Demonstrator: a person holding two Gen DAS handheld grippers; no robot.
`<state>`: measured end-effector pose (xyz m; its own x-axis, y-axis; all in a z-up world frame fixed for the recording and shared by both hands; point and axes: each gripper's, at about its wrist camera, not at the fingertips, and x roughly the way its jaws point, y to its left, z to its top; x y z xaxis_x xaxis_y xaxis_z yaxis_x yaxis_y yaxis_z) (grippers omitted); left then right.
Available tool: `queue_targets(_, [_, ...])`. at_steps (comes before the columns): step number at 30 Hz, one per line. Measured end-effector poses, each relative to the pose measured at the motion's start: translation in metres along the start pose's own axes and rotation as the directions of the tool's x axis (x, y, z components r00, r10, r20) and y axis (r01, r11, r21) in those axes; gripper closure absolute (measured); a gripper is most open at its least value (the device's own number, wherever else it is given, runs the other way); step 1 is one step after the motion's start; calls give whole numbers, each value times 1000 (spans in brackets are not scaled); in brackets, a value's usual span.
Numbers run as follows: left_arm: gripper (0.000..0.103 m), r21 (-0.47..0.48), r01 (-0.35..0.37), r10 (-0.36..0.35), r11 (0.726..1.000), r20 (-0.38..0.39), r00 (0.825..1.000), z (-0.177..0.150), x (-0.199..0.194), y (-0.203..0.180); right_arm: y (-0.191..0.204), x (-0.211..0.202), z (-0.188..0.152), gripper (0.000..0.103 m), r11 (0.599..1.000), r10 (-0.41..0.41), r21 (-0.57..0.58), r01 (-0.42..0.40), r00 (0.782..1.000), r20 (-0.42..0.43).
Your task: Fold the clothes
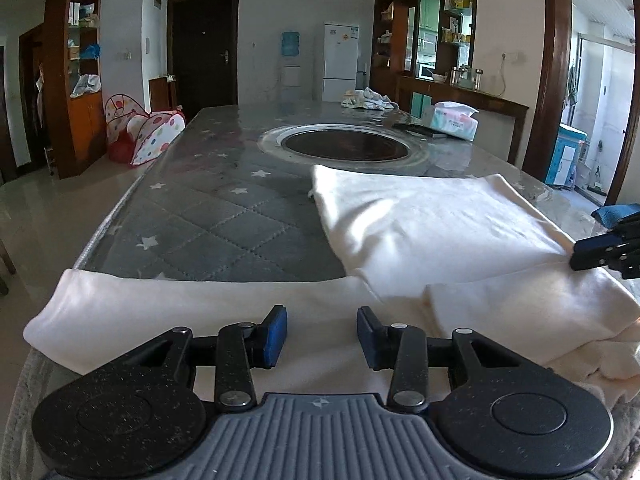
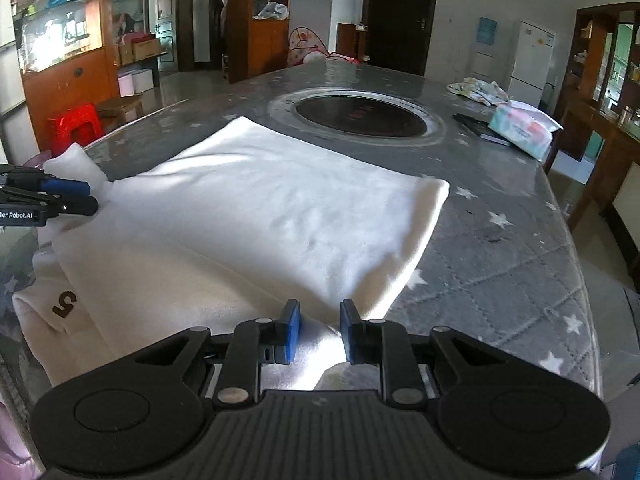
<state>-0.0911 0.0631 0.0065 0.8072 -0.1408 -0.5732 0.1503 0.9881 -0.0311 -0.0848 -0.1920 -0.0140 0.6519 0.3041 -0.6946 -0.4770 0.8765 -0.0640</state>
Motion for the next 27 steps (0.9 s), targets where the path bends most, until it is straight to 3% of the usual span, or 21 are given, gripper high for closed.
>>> queue_targets(6, [63, -9, 2, -2, 1000, 42, 999, 8, -16, -6, 14, -17, 7, 83, 1000, 24, -13, -23, 999, 47])
queue_targets(11, [63, 50, 110, -114, 993, 98, 989, 15, -35, -33, 29, -25, 4, 80, 996, 71, -49, -68, 996, 47])
queue_targets(15, [63, 79, 177, -182, 981, 58, 982, 8, -25, -51, 31, -19, -4, 79, 997, 77, -21, -76, 997, 25])
queue_targets(20, [67, 109, 167, -168, 980, 7, 986, -8, -8, -61, 32, -16, -11, 76, 997, 74, -9, -74, 997, 9])
queue_targets(27, [66, 79, 131, -134, 988, 36, 990, -5, -19, -49, 36, -17, -11, 67, 997, 79, -26, -79, 997, 9])
